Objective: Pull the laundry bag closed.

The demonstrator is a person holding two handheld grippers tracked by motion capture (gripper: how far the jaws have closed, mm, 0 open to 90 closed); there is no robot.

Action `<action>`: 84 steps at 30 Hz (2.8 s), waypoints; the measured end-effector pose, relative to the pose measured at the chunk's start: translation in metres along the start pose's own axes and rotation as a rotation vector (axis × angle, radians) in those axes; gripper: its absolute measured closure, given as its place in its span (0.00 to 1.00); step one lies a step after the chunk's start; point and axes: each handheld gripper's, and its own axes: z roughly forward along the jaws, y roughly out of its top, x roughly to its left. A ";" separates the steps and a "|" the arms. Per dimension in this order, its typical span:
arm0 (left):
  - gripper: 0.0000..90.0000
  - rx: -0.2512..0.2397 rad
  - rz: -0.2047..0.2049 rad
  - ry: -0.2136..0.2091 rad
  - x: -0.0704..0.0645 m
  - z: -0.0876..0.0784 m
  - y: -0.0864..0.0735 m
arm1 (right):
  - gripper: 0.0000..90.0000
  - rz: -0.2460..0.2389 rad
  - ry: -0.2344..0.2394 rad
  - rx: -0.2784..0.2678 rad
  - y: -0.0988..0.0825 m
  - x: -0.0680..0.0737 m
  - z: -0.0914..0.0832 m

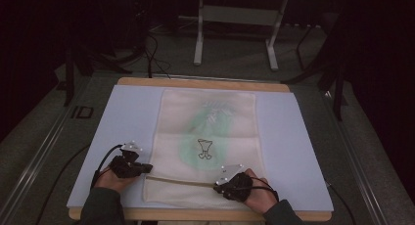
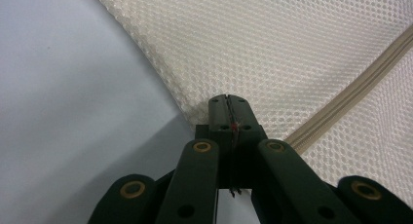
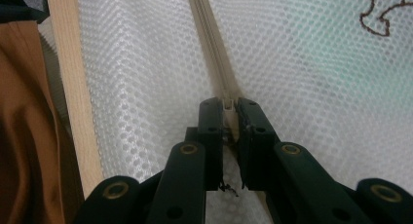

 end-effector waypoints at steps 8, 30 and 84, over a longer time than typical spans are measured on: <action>1.00 0.000 0.000 0.001 0.000 0.000 0.000 | 0.91 0.016 0.000 0.000 -0.006 -0.002 -0.004; 1.00 0.000 0.000 0.001 0.000 0.000 0.000 | 0.91 0.047 -0.012 0.005 -0.022 -0.006 -0.015; 1.00 0.000 0.002 0.002 0.000 0.000 0.000 | 0.91 0.107 -0.033 0.005 -0.057 -0.017 -0.038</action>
